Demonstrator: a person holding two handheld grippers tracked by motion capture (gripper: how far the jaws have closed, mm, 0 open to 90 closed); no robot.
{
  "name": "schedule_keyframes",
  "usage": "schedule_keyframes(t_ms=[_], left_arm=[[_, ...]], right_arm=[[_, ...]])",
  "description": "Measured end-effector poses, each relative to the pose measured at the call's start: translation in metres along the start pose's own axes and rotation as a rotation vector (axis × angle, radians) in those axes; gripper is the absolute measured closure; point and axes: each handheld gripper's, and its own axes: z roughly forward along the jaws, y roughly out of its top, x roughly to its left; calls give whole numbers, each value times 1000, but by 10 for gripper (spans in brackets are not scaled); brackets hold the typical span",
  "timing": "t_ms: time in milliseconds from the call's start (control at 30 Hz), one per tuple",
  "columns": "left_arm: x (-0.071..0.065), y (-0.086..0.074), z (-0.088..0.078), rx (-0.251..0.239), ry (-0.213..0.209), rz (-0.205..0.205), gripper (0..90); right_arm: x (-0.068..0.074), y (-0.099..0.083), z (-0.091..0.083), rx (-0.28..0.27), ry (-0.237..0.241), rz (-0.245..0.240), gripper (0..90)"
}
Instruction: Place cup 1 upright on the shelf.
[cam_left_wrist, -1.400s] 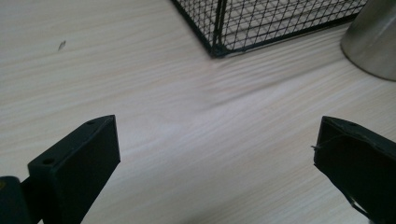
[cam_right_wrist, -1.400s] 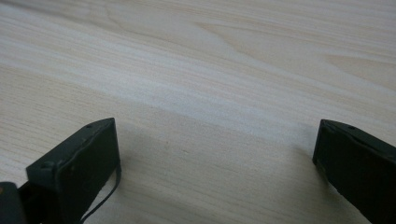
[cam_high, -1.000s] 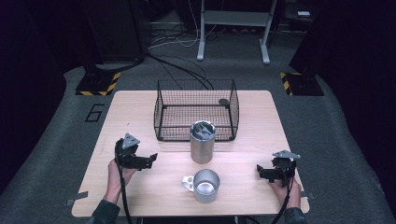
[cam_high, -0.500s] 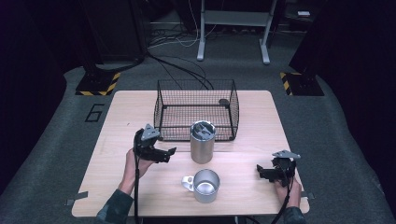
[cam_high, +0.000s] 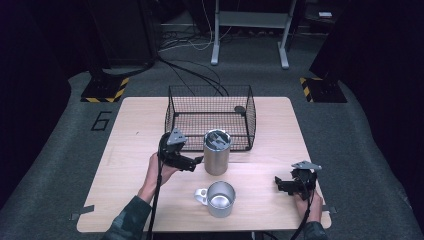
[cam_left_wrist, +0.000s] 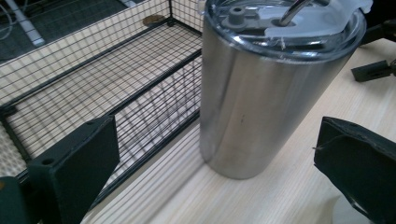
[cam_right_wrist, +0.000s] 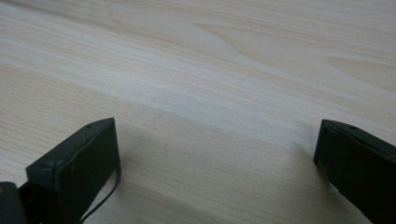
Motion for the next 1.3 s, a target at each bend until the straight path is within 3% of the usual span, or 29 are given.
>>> schedule_keyframes(t_ms=[133, 367, 500, 900, 1300], left_arm=[[-2, 6, 10, 7, -43, 0, 1], [-6, 15, 20, 1, -59, 7, 1], [-8, 20, 27, 1, -91, 5, 1], [-18, 29, 41, -15, -118, 16, 1], [-21, 31, 53, -34, -117, 4, 1]], right_arm=[[0, 0, 0, -3, -1, 2, 0], [0, 0, 0, -1, 0, 0, 0], [0, 0, 0, -1, 1, -1, 0], [0, 0, 0, -1, 1, -1, 0], [0, 0, 0, -1, 1, -1, 0]])
